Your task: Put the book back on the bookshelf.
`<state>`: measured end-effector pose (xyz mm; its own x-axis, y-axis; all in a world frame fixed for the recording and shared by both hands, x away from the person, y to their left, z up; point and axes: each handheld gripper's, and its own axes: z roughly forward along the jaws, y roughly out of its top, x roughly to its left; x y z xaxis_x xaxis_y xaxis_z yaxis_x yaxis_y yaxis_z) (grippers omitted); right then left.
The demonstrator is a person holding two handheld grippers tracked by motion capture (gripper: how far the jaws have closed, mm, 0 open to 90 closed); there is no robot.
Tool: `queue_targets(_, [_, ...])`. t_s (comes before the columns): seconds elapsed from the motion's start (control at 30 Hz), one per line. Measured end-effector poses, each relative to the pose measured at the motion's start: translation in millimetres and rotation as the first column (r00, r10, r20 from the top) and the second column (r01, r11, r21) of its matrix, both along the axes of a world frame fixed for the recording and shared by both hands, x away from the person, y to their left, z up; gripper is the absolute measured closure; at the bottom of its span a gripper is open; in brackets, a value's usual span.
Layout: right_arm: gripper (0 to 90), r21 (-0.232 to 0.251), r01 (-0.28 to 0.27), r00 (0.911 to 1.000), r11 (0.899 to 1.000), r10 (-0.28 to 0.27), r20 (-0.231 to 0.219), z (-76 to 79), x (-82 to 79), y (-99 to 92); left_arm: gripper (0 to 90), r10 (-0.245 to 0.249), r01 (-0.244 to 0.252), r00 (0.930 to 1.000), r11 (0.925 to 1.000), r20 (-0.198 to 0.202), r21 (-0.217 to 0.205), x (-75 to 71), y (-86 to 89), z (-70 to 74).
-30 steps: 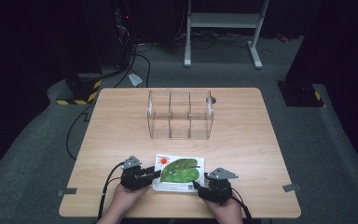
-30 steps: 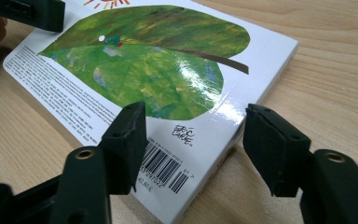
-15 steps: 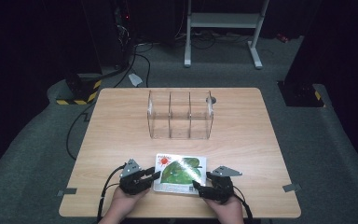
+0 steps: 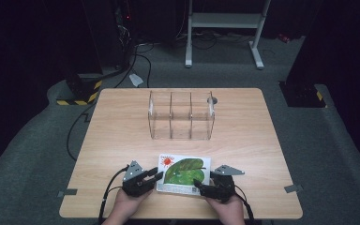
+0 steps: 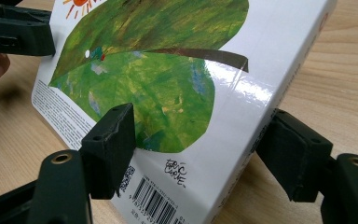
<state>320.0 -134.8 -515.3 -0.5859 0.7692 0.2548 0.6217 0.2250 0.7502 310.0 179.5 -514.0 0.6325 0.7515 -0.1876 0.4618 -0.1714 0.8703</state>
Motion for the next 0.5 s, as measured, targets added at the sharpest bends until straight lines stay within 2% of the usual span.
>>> queue_targets(0.1, [29.6,-0.004,0.004,1.0000,1.000,-0.004,0.002,1.3,-0.4,-0.2,69.5,0.005,-0.005,0.9999,1.0000,0.009,0.000,0.0,-1.7,0.6])
queue_targets(0.33, [35.1,-0.014,0.010,0.9977,1.000,-0.009,0.068,5.9,-1.8,-3.4,72.4,0.030,-0.030,0.9992,0.9994,0.026,-0.018,-1.6,-3.9,3.4])
queue_targets(0.5, [38.4,-0.017,0.017,0.9955,1.000,-0.016,0.093,9.2,-3.8,-3.9,74.6,0.049,-0.048,0.9984,0.9982,0.027,-0.035,-2.2,-3.6,5.2])
